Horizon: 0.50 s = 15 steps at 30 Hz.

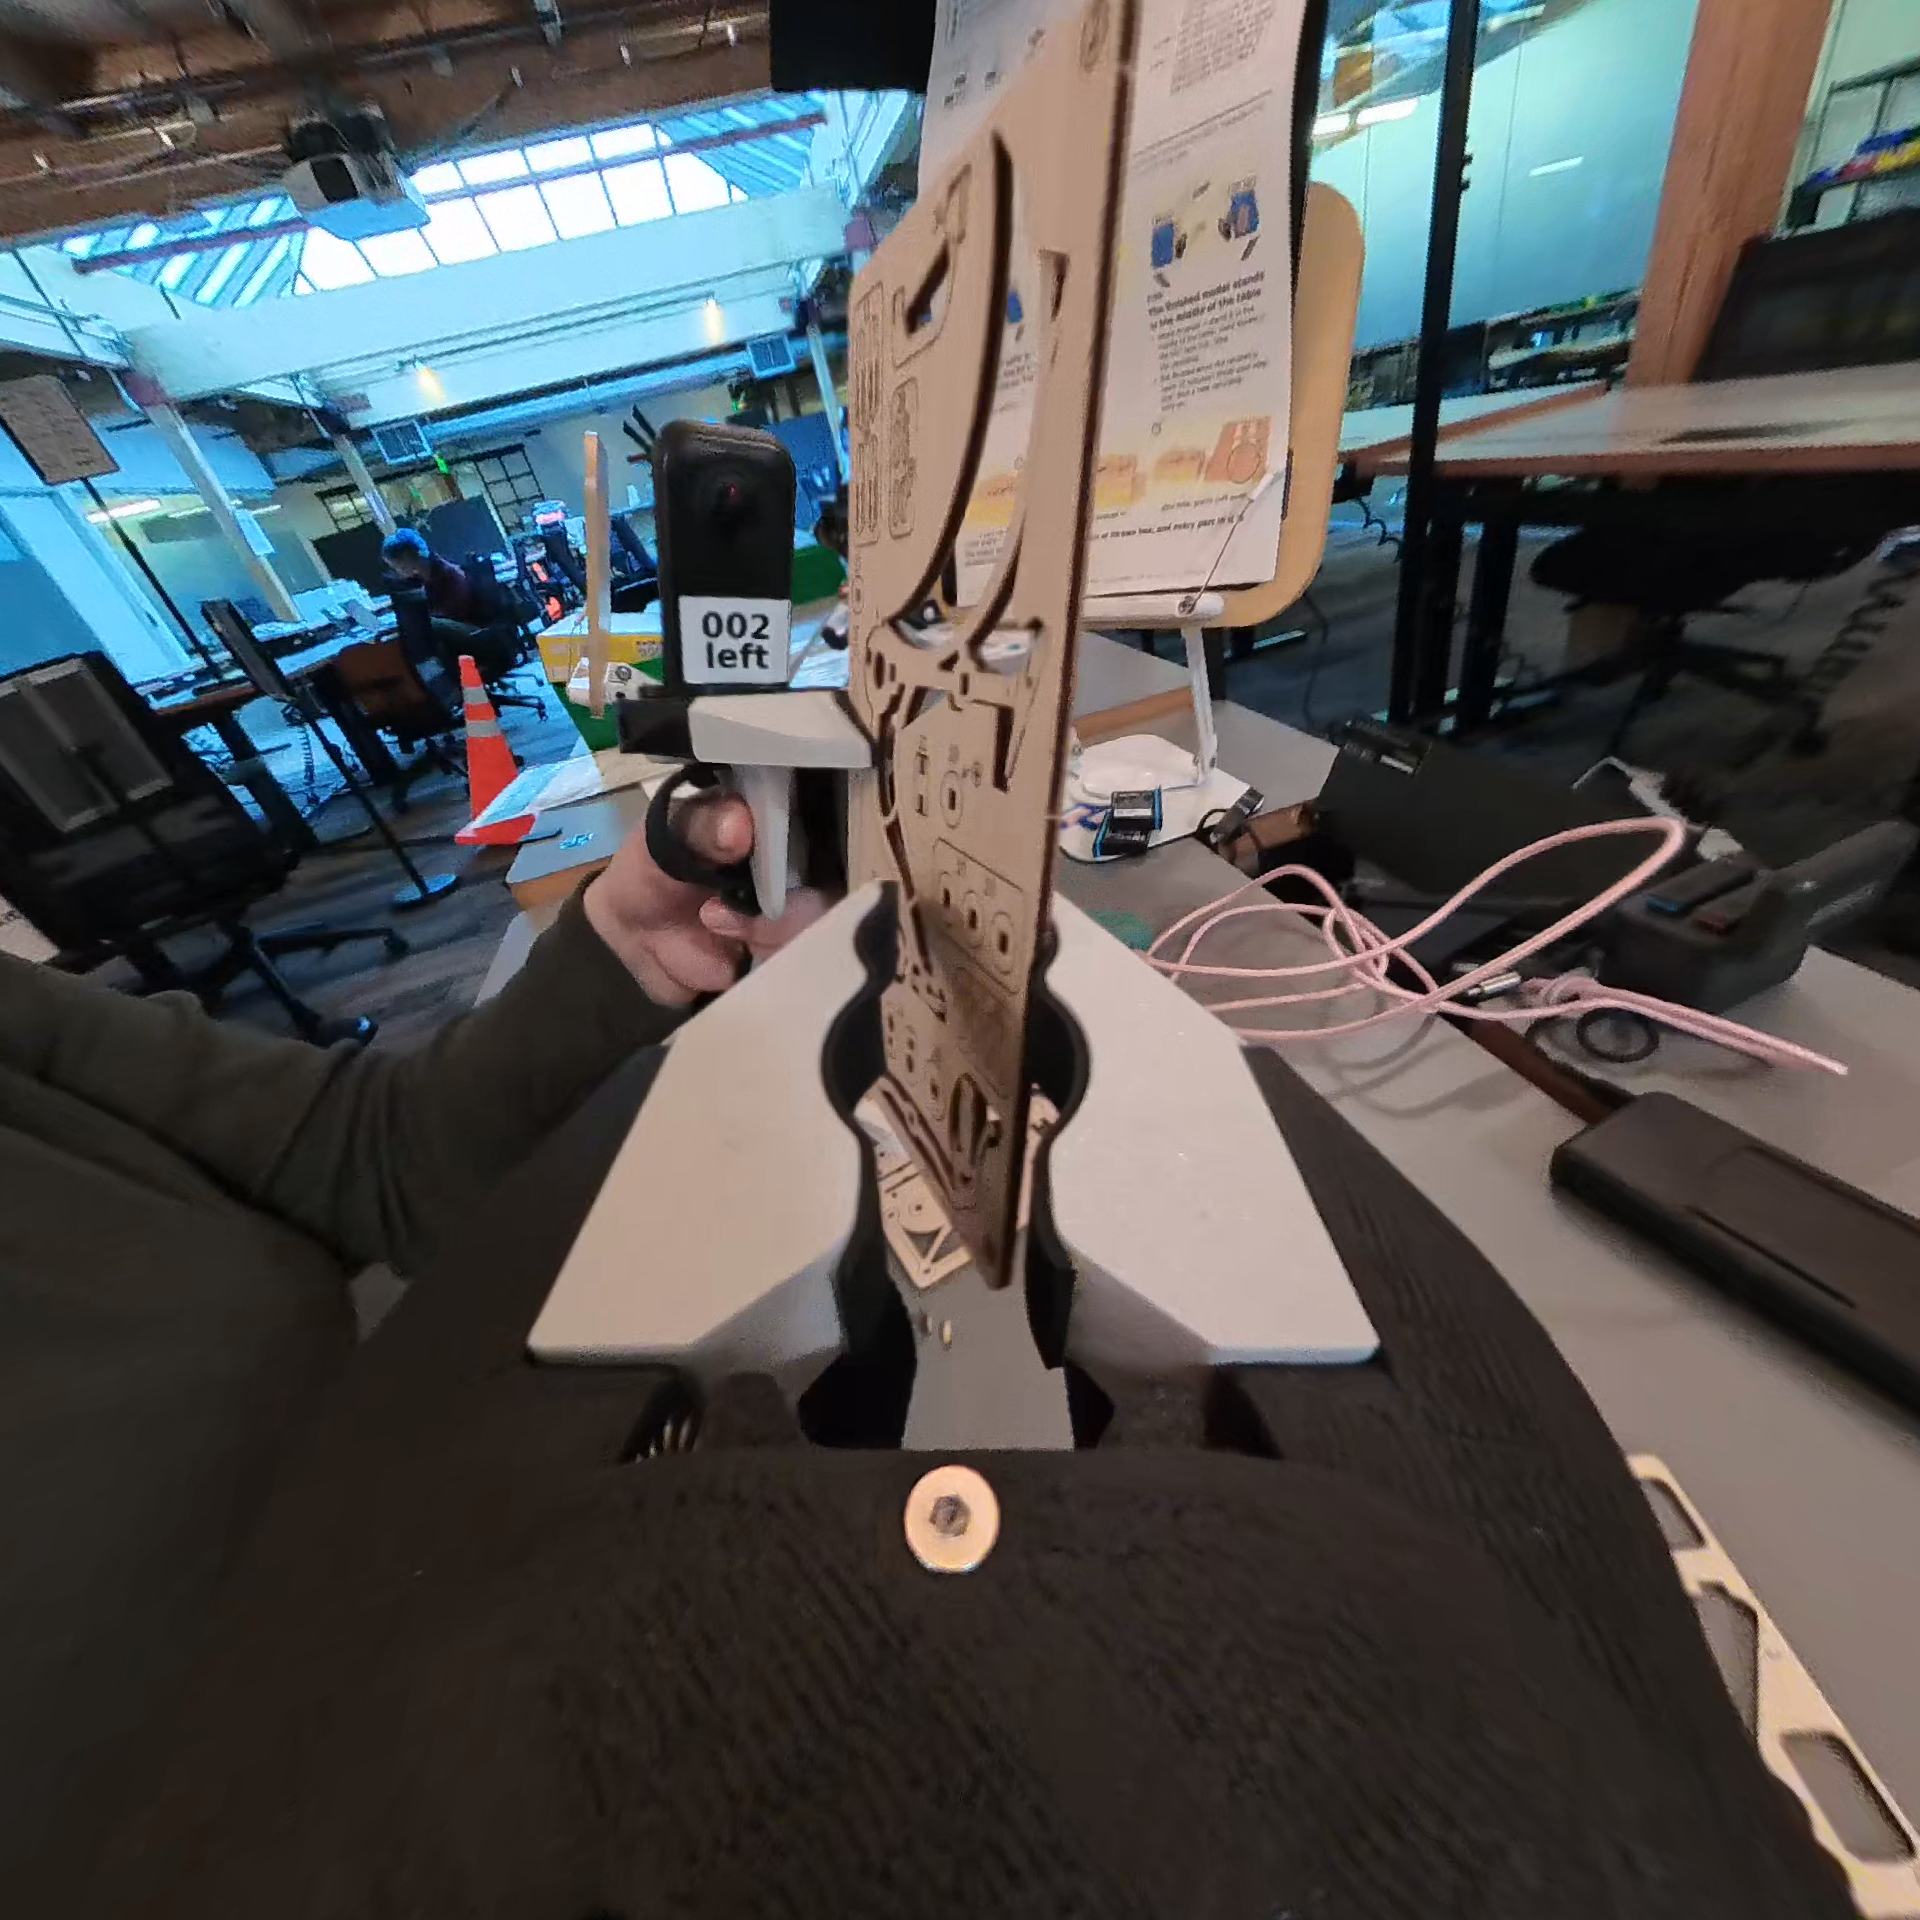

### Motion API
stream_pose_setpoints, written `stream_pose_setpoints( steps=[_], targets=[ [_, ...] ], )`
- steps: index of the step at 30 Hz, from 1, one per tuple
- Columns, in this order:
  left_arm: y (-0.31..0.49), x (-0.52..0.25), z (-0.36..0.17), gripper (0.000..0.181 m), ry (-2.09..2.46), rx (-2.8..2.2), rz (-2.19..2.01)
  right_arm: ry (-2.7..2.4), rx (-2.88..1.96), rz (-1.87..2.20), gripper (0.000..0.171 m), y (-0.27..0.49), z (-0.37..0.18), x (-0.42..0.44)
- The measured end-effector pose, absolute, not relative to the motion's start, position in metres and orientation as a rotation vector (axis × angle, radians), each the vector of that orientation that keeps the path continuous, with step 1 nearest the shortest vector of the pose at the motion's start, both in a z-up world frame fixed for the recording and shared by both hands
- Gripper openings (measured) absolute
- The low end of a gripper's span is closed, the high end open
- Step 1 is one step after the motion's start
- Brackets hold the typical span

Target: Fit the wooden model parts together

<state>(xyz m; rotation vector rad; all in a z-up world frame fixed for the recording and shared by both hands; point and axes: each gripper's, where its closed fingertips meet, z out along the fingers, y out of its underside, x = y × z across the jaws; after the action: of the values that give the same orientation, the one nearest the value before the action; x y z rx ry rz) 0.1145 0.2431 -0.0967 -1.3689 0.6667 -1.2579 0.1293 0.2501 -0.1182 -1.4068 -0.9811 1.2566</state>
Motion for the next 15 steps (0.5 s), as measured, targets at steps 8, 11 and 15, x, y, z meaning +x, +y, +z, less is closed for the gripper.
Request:
stream_pose_setpoints(
  steps=[8, 11, 15],
  targets=[
    [0.243, 0.111, -0.087, 0.004, 0.639, -1.306, -1.232, -0.94, -1.298, 1.421, 0.001, 0.238, -0.1, 0.13],
    [0.241, 0.114, -0.088, 0.024, 0.653, -1.308, -1.277, -0.902, -1.245, 1.47, 0.001, 0.235, -0.092, 0.133],
    [0.233, 0.127, -0.099, 0.018, 0.734, -1.349, -1.338, -0.862, -1.213, 1.552, 0.001, 0.234, -0.086, 0.136]
  ],
)
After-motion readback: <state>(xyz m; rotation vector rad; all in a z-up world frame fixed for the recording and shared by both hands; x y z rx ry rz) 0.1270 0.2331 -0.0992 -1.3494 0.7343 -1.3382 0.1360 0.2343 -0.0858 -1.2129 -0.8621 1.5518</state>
